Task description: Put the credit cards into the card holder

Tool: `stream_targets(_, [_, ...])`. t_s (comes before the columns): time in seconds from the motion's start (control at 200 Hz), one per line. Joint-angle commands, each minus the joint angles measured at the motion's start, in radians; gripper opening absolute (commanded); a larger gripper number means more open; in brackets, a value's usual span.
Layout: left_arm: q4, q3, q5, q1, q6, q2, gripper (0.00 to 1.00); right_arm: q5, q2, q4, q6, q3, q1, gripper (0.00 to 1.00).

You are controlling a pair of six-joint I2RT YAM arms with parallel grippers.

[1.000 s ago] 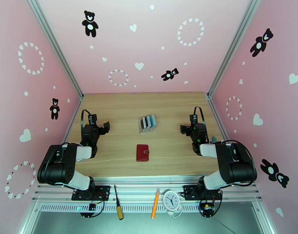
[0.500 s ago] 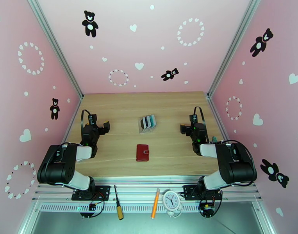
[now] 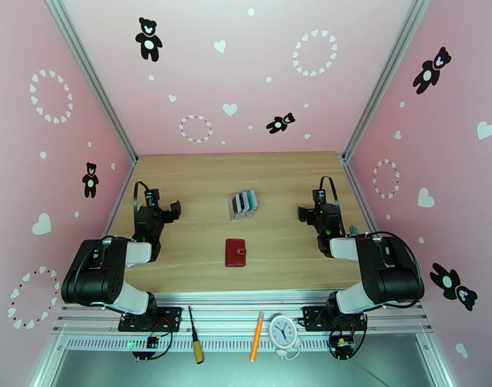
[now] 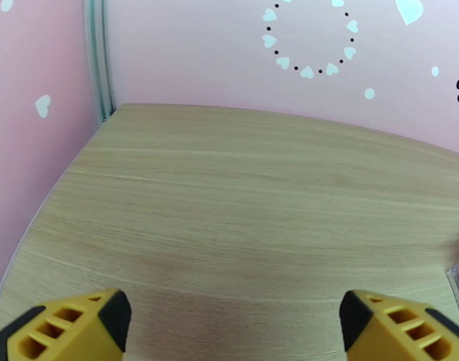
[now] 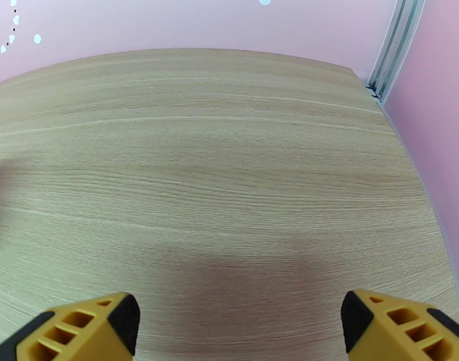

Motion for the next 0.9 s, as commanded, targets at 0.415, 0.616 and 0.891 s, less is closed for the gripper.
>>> stream_targets(0.415, [-0.048, -0.121, -0.295, -0.141, 0.037, -0.353, 0.98, 0.214, -0.174, -0.118, -0.030, 0.012, 0.085, 0.97])
stream_targets(0.616, [-0.316, -0.056, -0.354, -0.245, -0.068, -0.523, 0.98, 0.318, -0.292, -0.352, 0.076, 0.100, 0.098, 0.99])
stream_targets(0.891, [-0.674, 0.084, -0.289, -0.348, -0.296, -0.598, 0.98, 0.518, -0.337, -0.884, 0.409, 0.339, 0.146, 0.99])
